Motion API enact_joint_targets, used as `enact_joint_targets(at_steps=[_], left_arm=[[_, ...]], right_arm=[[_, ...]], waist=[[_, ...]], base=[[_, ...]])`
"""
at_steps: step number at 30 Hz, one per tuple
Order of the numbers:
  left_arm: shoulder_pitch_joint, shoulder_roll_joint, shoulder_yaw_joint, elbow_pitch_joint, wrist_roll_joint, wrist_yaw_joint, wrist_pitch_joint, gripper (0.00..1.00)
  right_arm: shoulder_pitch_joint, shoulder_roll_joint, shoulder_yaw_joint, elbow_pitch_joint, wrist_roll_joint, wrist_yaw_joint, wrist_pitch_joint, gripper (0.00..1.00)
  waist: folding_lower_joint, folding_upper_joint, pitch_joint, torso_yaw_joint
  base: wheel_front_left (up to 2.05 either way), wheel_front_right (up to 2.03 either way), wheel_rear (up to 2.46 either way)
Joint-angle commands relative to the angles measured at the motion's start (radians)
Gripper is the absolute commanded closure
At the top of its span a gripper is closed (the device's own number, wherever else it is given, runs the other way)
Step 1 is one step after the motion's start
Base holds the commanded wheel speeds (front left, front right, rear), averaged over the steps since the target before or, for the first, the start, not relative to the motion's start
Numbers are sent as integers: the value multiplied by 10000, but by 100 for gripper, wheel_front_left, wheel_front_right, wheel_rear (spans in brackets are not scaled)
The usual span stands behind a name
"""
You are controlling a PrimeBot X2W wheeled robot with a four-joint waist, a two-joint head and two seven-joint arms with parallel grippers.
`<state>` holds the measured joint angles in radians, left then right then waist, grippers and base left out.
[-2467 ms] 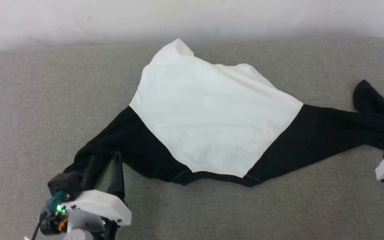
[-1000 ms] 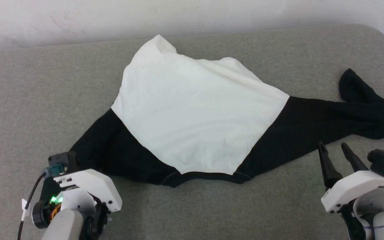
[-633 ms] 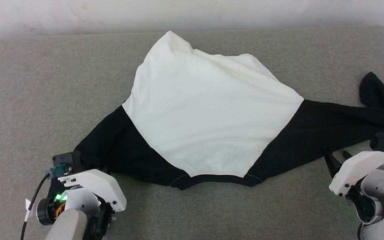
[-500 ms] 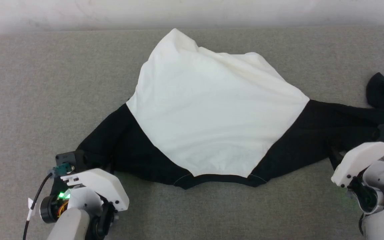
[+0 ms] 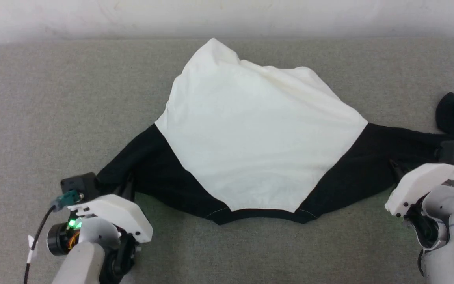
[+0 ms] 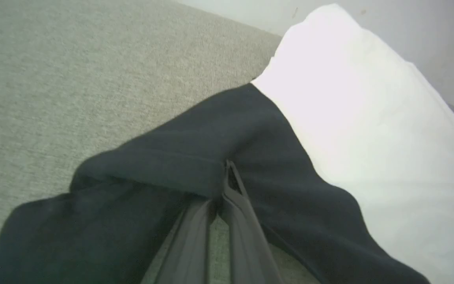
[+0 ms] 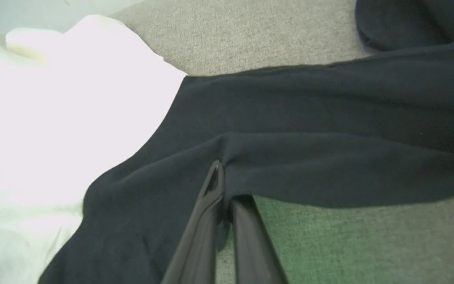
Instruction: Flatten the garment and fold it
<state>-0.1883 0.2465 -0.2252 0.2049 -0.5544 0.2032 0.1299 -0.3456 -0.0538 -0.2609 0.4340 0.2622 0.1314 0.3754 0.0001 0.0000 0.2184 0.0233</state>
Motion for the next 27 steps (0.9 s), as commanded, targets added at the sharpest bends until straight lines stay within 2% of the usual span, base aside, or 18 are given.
enact_joint_targets(at_steps=[1, 5, 9, 15, 18, 23, 27], left_arm=[[-5, 56, 147, -197, -116, -100, -225, 100], [111, 303, 414, -1139, -234, -248, -504, 100], [120, 506, 737, -2633, -782, -508, -240, 100], [-628, 1286, 1130, -4288, -1404, -854, 844, 100], [-1329, 1439, 1225, -4932, -2025, -1054, 1514, 100], [-2916, 1919, 1417, -5262, -2385, -1113, 2410, 100], [-4240, 2203, 1412, -4768, -2303, -1150, 2779, 100]], right_arm=[[247, 35, 7, -208, 99, -7, -149, 100], [664, 35, -102, -1175, 152, -7, -435, 100], [902, 35, -216, -2668, -231, -7, -185, 100], [561, 35, -308, -5285, -935, -7, 1014, 100], [13, -44, -182, -6315, -1235, -7, 1790, 100], [-1343, -1125, 412, -7067, -1171, -7, 3094, 100], [-2707, -1972, 1011, -6778, -1192, -7, 3799, 100]], waist=[[-1, 0, -282, -95], [-1, 0, -709, -240], [-1, 0, -1058, -327], [-1, 0, -1314, -299], [-1, 0, -1326, -284], [-1, 0, -1075, -282], [-1, 0, -730, -320]], base=[[0, 0, 0], [0, 0, 0], [0, 0, 0], [0, 0, 0], [0, 0, 0], [0, 0, 0], [0, 0, 0]])
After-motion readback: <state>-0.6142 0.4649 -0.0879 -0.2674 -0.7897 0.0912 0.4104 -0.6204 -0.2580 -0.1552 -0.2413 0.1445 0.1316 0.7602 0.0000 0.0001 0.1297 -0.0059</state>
